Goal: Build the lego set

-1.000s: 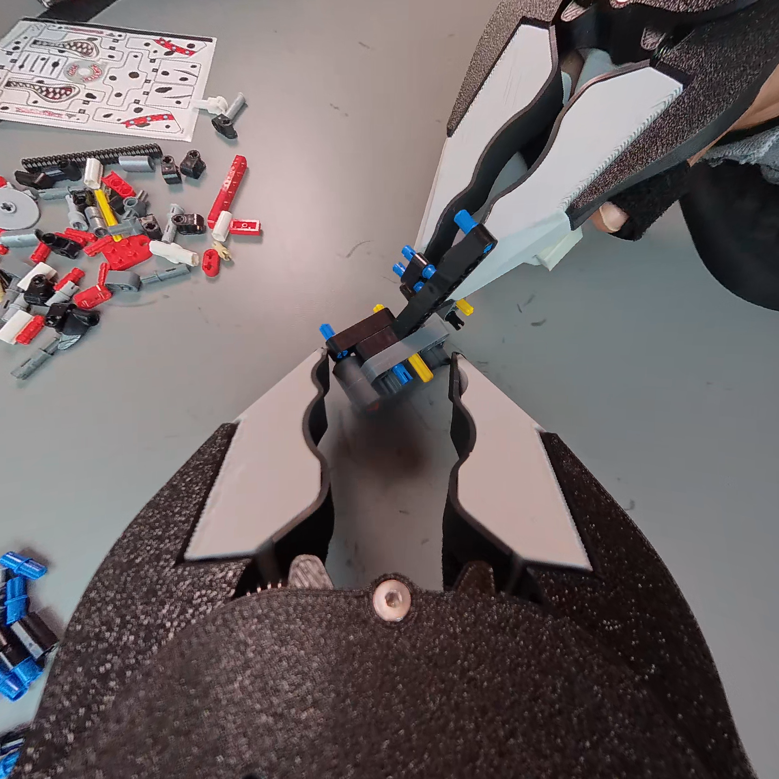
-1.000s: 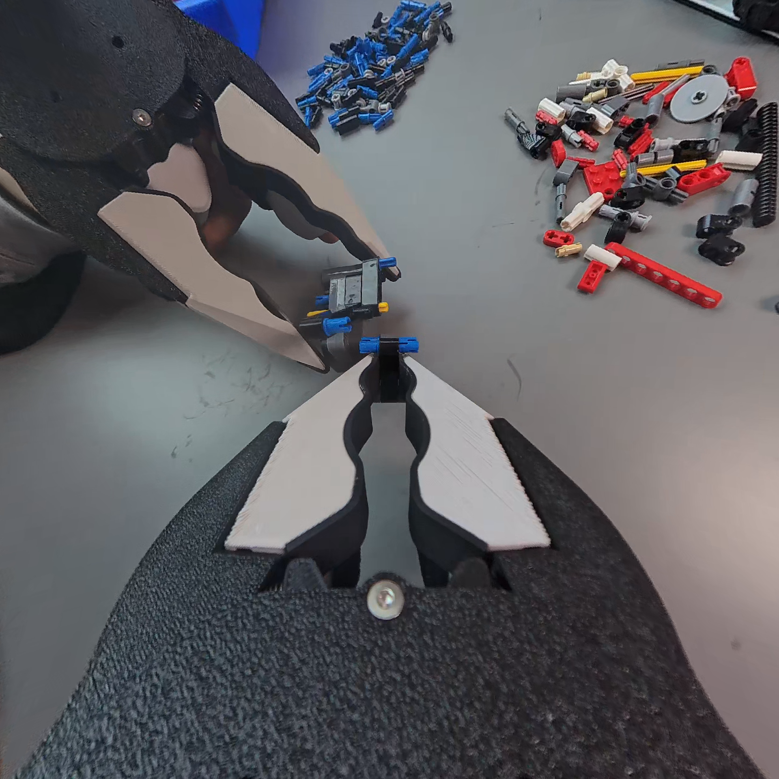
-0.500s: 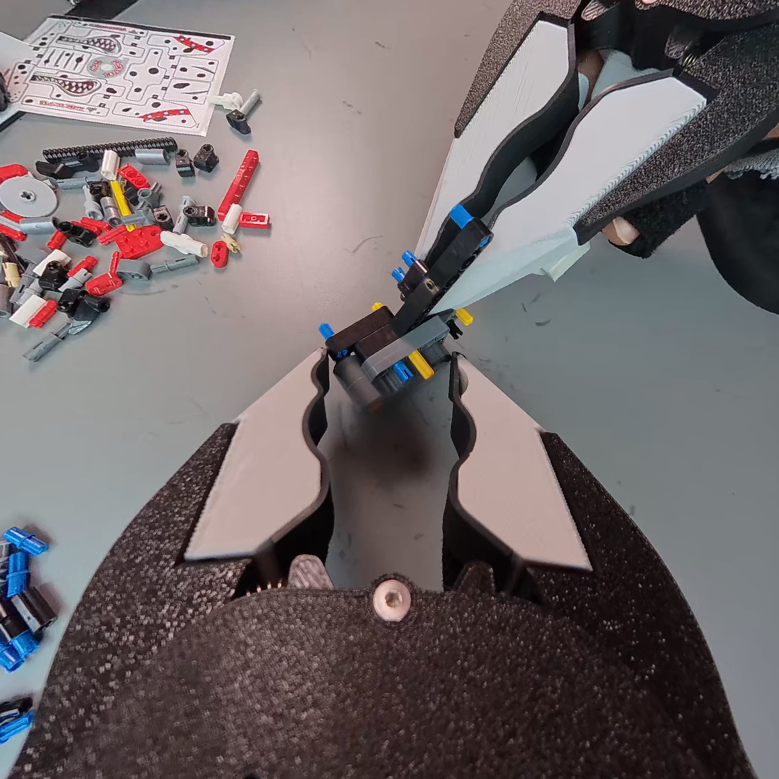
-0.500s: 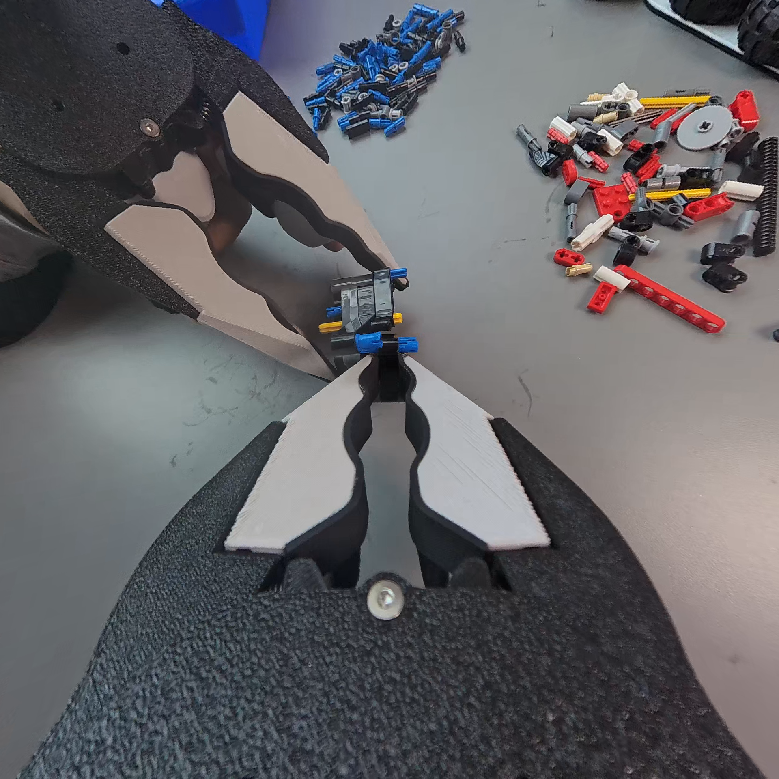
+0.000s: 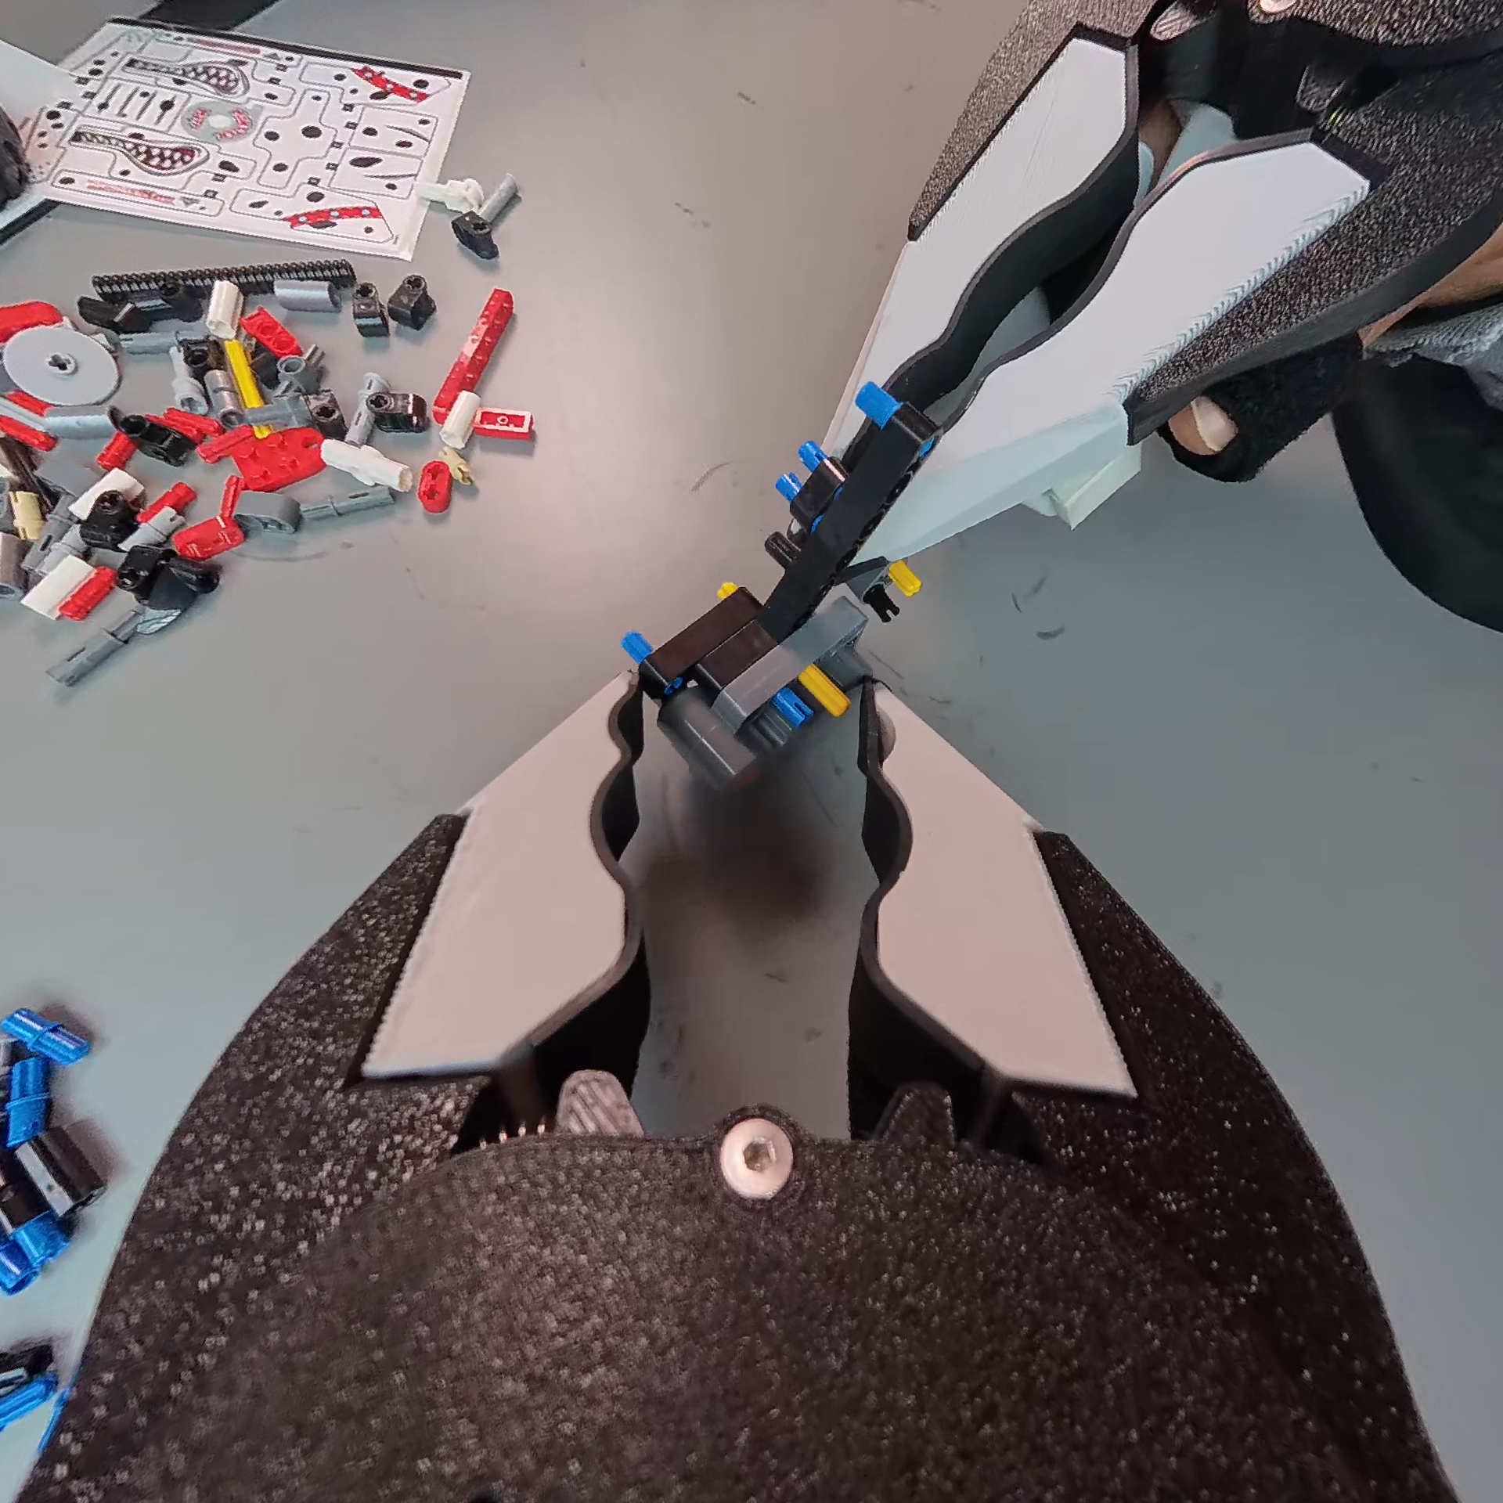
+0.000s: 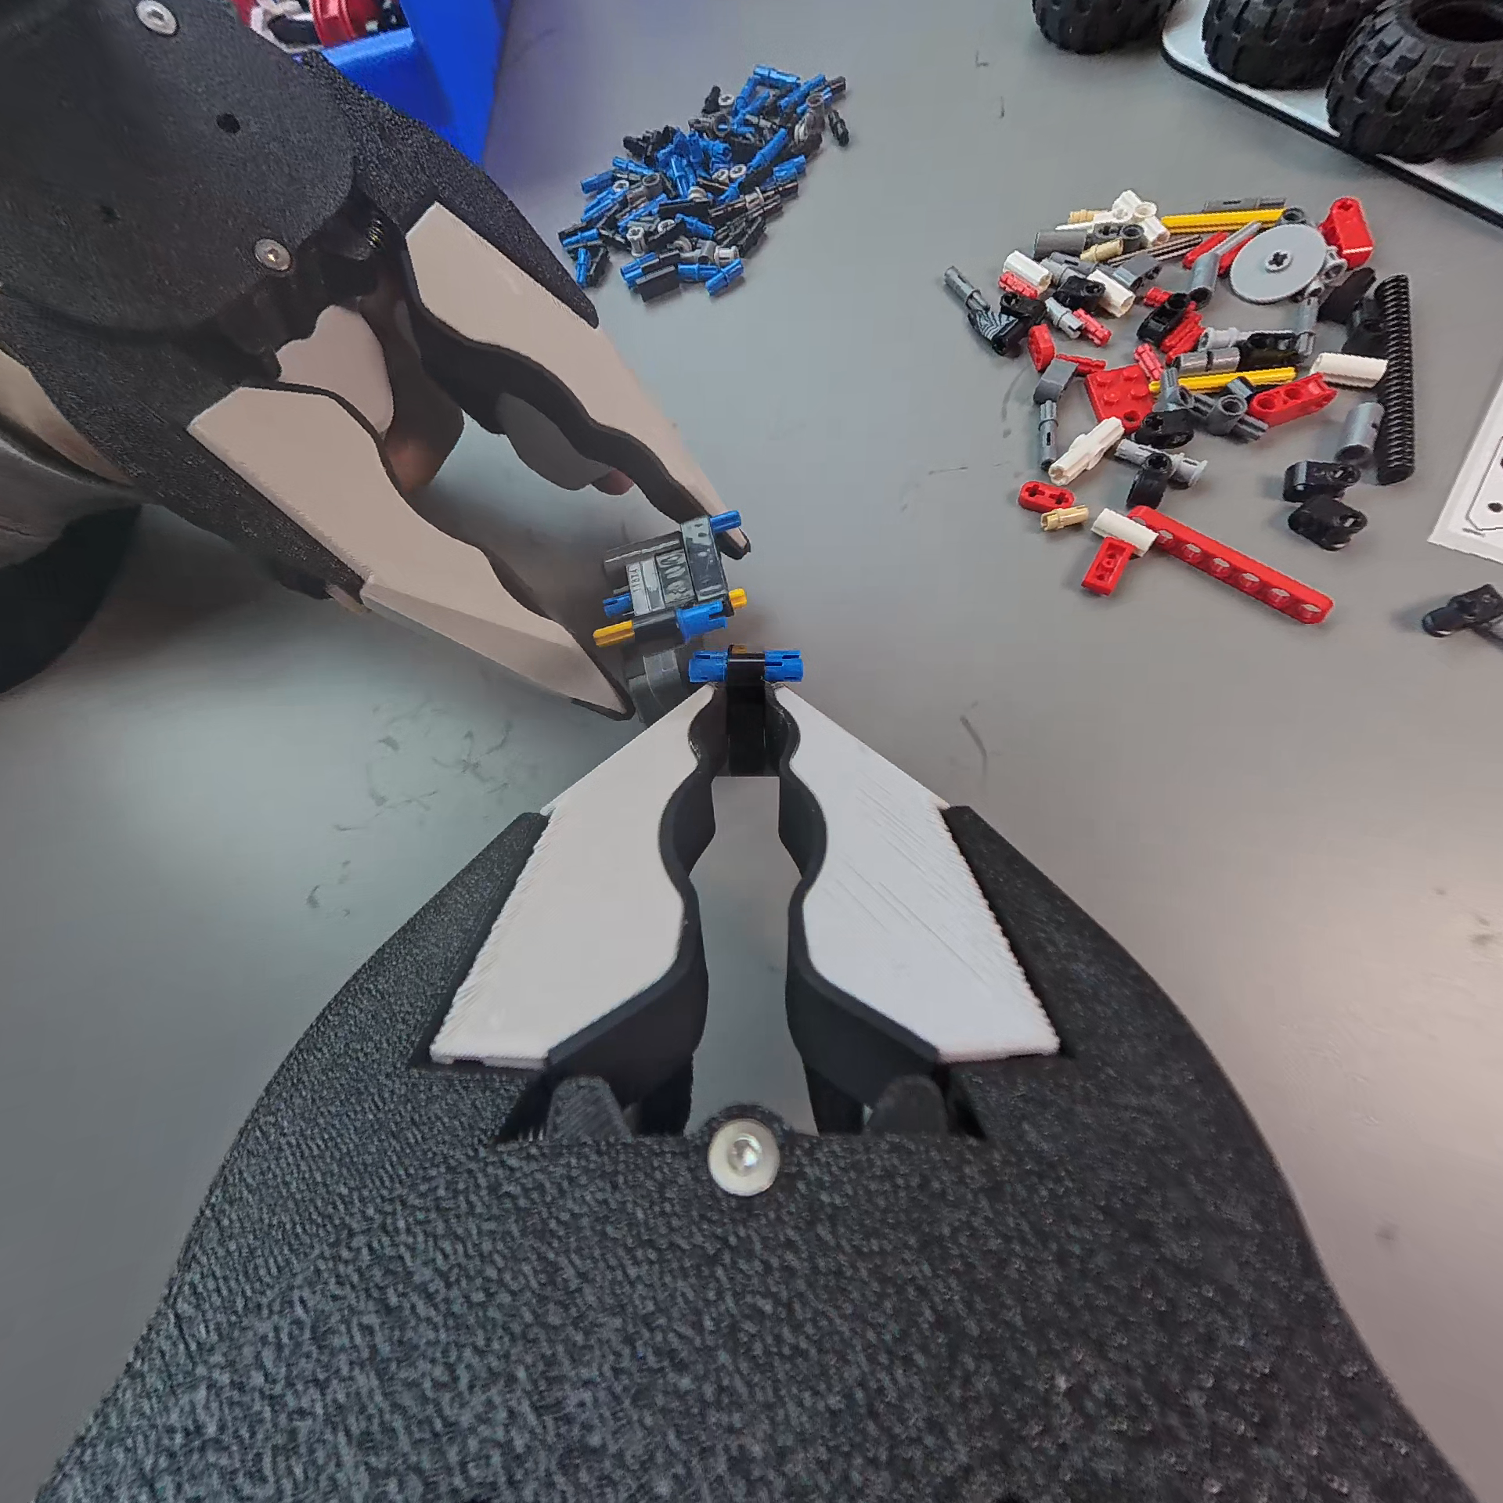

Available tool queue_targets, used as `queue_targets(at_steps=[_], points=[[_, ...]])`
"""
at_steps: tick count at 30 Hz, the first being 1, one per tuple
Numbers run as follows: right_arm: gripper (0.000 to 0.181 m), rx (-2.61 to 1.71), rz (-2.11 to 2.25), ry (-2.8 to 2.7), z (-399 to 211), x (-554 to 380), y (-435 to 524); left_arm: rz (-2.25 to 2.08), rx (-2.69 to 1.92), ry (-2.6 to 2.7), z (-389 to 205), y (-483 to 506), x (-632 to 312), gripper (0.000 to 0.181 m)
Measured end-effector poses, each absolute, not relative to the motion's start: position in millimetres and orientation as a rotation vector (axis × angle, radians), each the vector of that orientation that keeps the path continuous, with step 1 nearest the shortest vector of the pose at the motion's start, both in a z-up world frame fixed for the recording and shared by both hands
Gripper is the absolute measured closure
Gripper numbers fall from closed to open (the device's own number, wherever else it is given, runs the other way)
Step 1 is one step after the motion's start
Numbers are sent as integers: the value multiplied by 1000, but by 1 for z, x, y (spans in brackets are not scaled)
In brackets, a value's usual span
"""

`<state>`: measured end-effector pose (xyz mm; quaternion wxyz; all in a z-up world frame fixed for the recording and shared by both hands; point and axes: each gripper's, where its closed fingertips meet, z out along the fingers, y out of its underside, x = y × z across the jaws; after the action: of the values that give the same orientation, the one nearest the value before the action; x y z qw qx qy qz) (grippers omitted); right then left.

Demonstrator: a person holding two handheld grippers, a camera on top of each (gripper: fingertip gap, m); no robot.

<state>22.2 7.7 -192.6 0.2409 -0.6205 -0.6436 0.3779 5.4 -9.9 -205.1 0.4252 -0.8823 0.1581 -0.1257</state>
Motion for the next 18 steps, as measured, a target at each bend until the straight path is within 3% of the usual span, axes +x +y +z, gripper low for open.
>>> queue_targets(at_steps=[8,13,18], points=[[173,-1667,1082,-1580,-175,29,36,-361,-2166,395,-197,-12,7,123],[173,-1603,1167,-1382,-139,35,59,-405,-1958,300,-149,-7,-16,122],[173,-1557,1220,-1289,-123,37,68,-147,-1706,94,-69,42,-102,145]])
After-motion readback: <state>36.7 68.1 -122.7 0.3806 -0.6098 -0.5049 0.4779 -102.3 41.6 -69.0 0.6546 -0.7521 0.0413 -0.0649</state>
